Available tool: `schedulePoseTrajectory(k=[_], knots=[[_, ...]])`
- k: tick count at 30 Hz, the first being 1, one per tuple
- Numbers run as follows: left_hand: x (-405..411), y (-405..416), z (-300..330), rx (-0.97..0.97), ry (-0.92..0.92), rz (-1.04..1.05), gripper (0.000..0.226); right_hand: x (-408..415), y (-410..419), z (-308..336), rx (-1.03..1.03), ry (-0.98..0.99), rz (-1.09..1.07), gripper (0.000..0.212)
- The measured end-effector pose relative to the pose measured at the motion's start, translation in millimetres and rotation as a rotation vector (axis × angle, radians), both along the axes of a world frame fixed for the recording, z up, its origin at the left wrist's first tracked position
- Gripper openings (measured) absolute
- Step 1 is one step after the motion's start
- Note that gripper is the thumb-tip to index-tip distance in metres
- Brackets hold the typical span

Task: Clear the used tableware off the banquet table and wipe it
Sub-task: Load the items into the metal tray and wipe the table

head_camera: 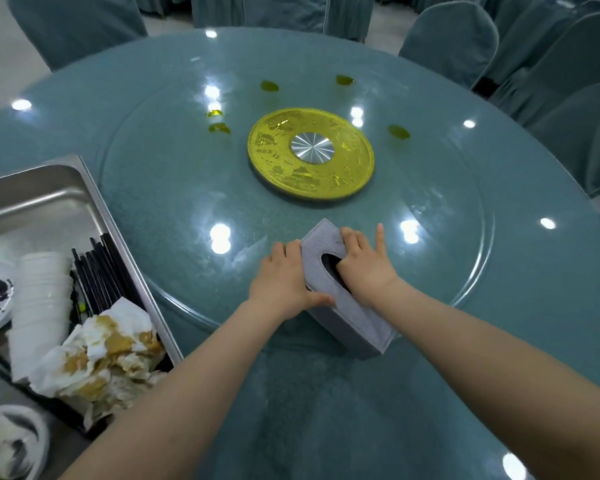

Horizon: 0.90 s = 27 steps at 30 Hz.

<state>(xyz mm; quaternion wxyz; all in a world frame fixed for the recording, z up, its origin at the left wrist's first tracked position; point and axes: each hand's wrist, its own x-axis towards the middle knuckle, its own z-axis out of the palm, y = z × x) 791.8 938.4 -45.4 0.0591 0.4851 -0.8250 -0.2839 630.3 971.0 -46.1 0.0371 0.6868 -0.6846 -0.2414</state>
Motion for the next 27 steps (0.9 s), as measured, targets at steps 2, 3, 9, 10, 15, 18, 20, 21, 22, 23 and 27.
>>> schedulePoseTrajectory(k=[2,3,9,10,15,18,20,21,22,23,27], knots=[[-1.2,1.7,-2.2,0.003,0.009,0.006,0.110,-3.2,0.7,-2.4,-0.009,-0.034,-0.008,0.031],[-1.4,2.5,-2.4,0.001,0.011,0.008,0.111,-4.9,0.8,-3.0,-0.019,-0.052,-0.010,0.029],[-4.3,2.9,3.0,0.038,0.014,0.026,0.108,-10.8,0.1,1.7,-0.055,-0.220,-0.016,0.022],[-5.1,2.9,4.8,0.046,0.008,0.031,0.107,-11.4,0.8,3.6,-0.053,-0.241,-0.015,0.020],[-8.0,7.1,10.0,0.053,-0.006,0.046,0.108,-18.8,8.1,12.1,-0.060,-0.329,0.019,0.012],[-10.2,9.9,9.4,0.016,-0.053,0.048,0.111,-25.5,18.9,16.8,-0.148,-0.461,0.016,0.013],[-12.6,11.7,8.0,-0.010,-0.123,0.038,0.117,-27.9,28.7,18.6,-0.239,-0.563,0.003,0.010],[-13.9,12.8,7.4,-0.013,-0.151,0.030,0.118,-28.6,34.0,18.3,-0.298,-0.624,-0.003,0.007],[-15.0,13.4,6.3,-0.015,-0.170,0.022,0.119,-29.0,38.8,17.4,-0.361,-0.685,-0.006,0.004],[-16.4,14.0,5.1,-0.015,-0.182,0.015,0.119,-28.7,43.4,16.2,-0.419,-0.739,-0.014,0.002],[-22.2,19.5,2.0,0.004,-0.177,0.009,0.116,-24.5,56.3,11.2,-0.534,-0.909,-0.171,0.007]])
